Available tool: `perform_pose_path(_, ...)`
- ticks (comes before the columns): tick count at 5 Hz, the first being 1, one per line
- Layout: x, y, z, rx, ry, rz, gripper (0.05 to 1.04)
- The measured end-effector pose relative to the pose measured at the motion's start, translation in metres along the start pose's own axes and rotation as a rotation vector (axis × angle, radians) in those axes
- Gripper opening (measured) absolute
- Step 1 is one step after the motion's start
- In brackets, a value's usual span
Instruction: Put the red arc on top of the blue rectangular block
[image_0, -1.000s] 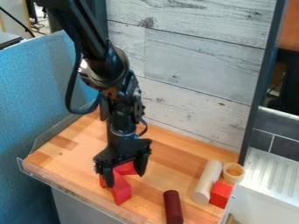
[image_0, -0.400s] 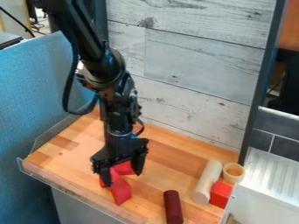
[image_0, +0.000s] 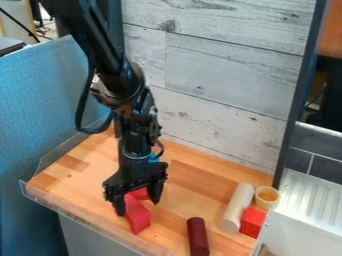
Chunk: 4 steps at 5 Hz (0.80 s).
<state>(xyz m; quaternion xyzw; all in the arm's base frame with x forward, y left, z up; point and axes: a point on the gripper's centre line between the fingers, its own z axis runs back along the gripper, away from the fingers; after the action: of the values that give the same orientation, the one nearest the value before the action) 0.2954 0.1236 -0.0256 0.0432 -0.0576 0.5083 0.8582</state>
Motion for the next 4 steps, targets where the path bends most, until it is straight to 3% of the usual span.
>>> perform_pose_path(1,0.000,0.000,-0.012,0.005,-0.005,0.006,0.947)
perform_pose_path(2,0.000,-0.004,-0.017,-0.002,0.009,0.021,0.662)
perform_pose_path(4,0.016,-0.002,-0.001,0.016,0.098,-0.007,0.606)
